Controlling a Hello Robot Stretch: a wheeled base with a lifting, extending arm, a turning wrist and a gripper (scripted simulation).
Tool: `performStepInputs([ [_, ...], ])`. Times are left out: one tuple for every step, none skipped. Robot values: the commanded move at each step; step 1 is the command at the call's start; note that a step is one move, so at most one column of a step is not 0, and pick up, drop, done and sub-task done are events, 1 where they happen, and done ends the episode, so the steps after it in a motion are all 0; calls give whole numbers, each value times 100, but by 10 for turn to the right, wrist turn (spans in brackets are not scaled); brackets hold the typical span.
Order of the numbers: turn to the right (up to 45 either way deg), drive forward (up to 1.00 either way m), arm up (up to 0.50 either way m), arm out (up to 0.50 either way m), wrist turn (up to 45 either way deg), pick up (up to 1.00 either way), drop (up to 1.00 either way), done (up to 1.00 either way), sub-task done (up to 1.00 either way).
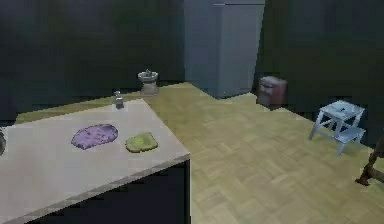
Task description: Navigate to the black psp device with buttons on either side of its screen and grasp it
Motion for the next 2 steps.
performStepInputs([
  [-450, 0, 0, 0, 0, 0, 0, 0, 0],
  [-450, 0, 0, 0, 0, 0, 0, 0, 0],
])
